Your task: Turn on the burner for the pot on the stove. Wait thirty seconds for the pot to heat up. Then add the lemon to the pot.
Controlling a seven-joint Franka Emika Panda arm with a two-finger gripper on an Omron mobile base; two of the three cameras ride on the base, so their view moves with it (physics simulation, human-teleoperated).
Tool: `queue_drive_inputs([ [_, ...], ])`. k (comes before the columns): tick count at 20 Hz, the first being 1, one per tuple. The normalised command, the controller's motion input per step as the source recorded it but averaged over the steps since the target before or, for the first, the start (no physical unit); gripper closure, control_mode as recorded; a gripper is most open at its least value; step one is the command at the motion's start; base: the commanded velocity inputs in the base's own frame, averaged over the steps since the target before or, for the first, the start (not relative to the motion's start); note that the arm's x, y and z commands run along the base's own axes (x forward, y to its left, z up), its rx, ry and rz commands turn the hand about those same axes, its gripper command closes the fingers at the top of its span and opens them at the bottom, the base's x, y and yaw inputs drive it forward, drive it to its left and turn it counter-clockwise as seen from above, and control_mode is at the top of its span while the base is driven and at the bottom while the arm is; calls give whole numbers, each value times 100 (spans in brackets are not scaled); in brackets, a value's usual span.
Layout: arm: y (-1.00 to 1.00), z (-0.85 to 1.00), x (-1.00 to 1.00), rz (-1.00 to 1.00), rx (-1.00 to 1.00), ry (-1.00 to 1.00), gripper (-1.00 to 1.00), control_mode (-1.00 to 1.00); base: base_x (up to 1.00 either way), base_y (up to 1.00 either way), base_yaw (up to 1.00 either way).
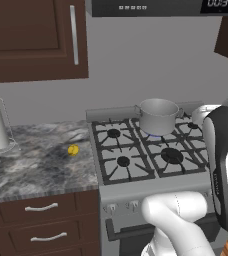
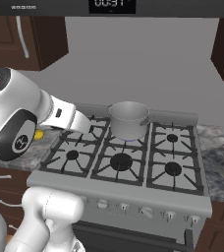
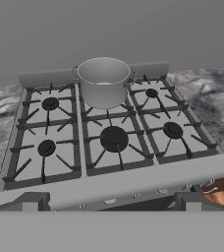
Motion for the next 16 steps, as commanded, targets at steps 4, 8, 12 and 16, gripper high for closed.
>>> queue_drive_inputs([
  [4,0,0,0,0,0,0,-100,-100,0,0,0],
  [8,0,0,0,0,0,0,-100,-100,0,0,0],
  [12,0,0,0,0,0,0,-100,-100,0,0,0],
  [16,0,0,0,0,0,0,-100,-100,0,0,0],
])
